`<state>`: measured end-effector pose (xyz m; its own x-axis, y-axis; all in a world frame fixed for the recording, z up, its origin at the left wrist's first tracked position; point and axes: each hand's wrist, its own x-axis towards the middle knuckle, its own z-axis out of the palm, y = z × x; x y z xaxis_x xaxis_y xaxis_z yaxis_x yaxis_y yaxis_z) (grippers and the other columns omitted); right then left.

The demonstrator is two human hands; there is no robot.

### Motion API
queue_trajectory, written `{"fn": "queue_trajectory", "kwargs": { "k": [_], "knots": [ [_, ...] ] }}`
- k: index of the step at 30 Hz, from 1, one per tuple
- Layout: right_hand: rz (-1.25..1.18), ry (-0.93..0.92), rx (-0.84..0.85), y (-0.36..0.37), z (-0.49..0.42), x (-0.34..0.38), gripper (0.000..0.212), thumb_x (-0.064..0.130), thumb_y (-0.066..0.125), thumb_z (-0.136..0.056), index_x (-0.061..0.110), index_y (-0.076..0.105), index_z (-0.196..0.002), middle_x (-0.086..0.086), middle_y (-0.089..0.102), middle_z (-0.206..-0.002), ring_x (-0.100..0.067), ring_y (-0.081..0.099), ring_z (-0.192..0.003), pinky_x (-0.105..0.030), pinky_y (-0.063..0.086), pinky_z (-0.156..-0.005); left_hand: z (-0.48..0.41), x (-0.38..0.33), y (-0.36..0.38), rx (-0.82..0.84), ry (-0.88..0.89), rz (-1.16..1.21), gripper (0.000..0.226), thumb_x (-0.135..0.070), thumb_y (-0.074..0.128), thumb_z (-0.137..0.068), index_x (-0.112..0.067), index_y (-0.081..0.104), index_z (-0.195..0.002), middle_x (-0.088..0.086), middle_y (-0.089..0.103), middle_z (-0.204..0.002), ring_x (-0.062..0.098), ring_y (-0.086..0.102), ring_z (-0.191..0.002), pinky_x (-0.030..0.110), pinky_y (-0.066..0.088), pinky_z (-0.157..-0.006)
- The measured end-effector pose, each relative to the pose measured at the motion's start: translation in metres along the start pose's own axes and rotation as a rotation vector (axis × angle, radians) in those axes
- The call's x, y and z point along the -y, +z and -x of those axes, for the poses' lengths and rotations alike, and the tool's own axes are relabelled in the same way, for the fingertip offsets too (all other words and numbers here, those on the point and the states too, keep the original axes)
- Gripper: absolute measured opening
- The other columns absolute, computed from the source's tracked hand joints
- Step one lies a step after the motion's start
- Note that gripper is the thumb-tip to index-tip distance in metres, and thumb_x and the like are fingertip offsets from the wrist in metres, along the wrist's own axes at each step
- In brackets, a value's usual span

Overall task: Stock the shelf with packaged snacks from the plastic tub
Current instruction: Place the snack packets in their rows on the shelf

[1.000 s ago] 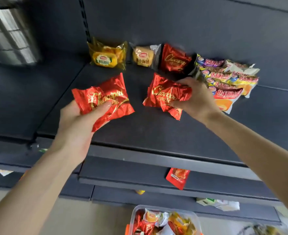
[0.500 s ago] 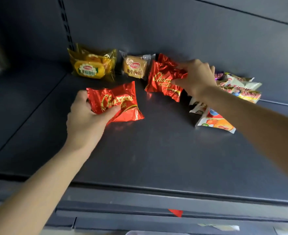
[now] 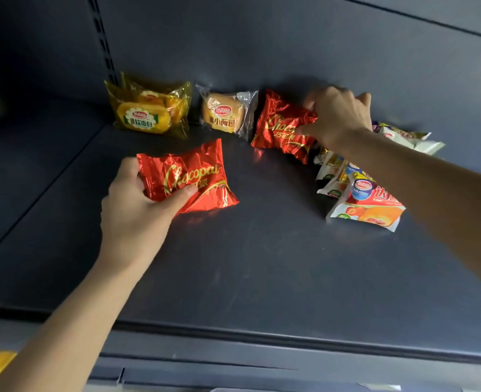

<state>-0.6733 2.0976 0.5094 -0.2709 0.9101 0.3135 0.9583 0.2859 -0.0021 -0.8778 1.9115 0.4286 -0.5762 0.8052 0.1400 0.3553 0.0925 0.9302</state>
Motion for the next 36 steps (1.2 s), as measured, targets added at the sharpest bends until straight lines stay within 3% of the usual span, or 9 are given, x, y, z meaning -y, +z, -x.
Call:
{"fn": "queue_trajectory", "kwargs": {
  "k": [5, 10, 13, 15, 17, 20, 24, 29, 36],
  "knots": [
    [-0.009, 0.0, 0.019, 0.003, 0.002, -0.001, 0.045, 0.028, 0.074, -0.08, 0.017, 0.055, -0.12, -0.011, 0.054, -0.126, -0.031, 0.04, -0.123, -0.043, 0.028, -0.099, 0.0, 0.004, -0.001, 0.012, 0.002, 0.058, 0.061, -0.057, 0.077, -0.051, -0.023, 0.056, -0.097, -0.006, 0.07, -0.096, 0.015, 0.069, -0.092, 0.049, 0.055, -0.085],
    [-0.244, -0.127, -0.069, -0.032, 0.024, 0.011, 0.046, 0.025, 0.07, -0.081, 0.017, 0.055, -0.123, -0.008, 0.05, -0.127, -0.025, 0.044, -0.123, -0.036, 0.033, -0.1, 0.001, 0.003, 0.0, 0.053, 0.025, 0.058, 0.05, -0.033, 0.088, -0.061, -0.017, 0.057, -0.097, -0.004, 0.071, -0.094, 0.015, 0.069, -0.09, 0.05, 0.055, -0.085],
    [-0.627, -0.321, 0.341, -0.052, 0.052, 0.031, 0.044, 0.032, 0.074, -0.078, 0.022, 0.06, -0.118, 0.005, 0.061, -0.114, -0.005, 0.056, -0.108, -0.011, 0.042, -0.089, 0.004, -0.005, 0.007, 0.115, 0.047, 0.047, 0.048, -0.032, 0.088, -0.058, -0.016, 0.058, -0.092, -0.005, 0.07, -0.088, 0.012, 0.069, -0.085, 0.049, 0.056, -0.082],
    [-0.451, -0.459, 0.482, -0.047, 0.067, 0.035, 0.057, 0.041, 0.075, -0.074, 0.026, 0.056, -0.126, 0.016, 0.057, -0.116, 0.002, 0.052, -0.106, -0.008, 0.039, -0.087, 0.004, -0.013, 0.015, 0.159, 0.072, 0.032, 0.041, -0.026, 0.087, -0.064, -0.017, 0.059, -0.092, -0.008, 0.069, -0.088, 0.008, 0.068, -0.086, 0.047, 0.056, -0.082],
    [-0.28, -0.517, 0.397, -0.036, 0.07, 0.03, 0.062, 0.045, 0.075, -0.072, 0.026, 0.055, -0.127, 0.013, 0.058, -0.116, -0.002, 0.054, -0.103, -0.02, 0.041, -0.088, 0.0, -0.022, 0.025, 0.195, 0.115, 0.016, 0.037, -0.025, 0.083, -0.067, -0.018, 0.059, -0.095, -0.009, 0.068, -0.088, 0.006, 0.067, -0.086, 0.044, 0.056, -0.082],
    [-0.323, -0.382, 0.294, -0.036, 0.065, 0.019, 0.048, 0.037, 0.079, -0.072, 0.023, 0.064, -0.115, 0.006, 0.06, -0.097, -0.009, 0.056, -0.086, -0.025, 0.042, -0.08, -0.01, -0.032, 0.041, 0.279, 0.156, 0.034, 0.034, -0.022, 0.081, -0.072, -0.014, 0.061, -0.098, -0.009, 0.069, -0.089, 0.002, 0.066, -0.086, 0.037, 0.057, -0.081],
    [-0.19, -0.31, 0.163, -0.037, 0.05, 0.006, 0.034, 0.032, 0.081, -0.07, 0.022, 0.068, -0.1, 0.004, 0.061, -0.086, -0.023, 0.061, -0.091, -0.039, 0.041, -0.097, -0.029, -0.04, 0.068, 0.294, 0.237, 0.002, 0.023, -0.022, 0.078, -0.077, -0.014, 0.063, -0.092, -0.007, 0.07, -0.093, 0.0, 0.064, -0.082, 0.027, 0.055, -0.078],
    [-0.068, -0.225, 0.055, -0.033, 0.032, -0.006, 0.028, 0.032, 0.077, -0.075, 0.02, 0.067, -0.098, -0.001, 0.065, -0.09, -0.028, 0.057, -0.1, -0.038, 0.029, -0.099, -0.06, -0.047, 0.107, 0.19, 0.205, -0.025, 0.021, -0.03, 0.079, -0.076, -0.017, 0.069, -0.089, -0.007, 0.066, -0.082, 0.016, 0.065, -0.085, 0.04, 0.056, -0.08],
    [-0.034, -0.118, 0.022, -0.026, 0.022, -0.012, 0.021, 0.032, 0.076, -0.078, 0.019, 0.062, -0.087, -0.007, 0.066, -0.101, -0.03, 0.054, -0.103, -0.042, 0.028, -0.099, -0.076, -0.051, 0.131, 0.197, 0.114, 0.041, 0.025, -0.028, 0.083, -0.071, -0.019, 0.062, -0.083, -0.01, 0.058, -0.073, 0.017, 0.064, -0.081, 0.043, 0.057, -0.077]
  ]
}}
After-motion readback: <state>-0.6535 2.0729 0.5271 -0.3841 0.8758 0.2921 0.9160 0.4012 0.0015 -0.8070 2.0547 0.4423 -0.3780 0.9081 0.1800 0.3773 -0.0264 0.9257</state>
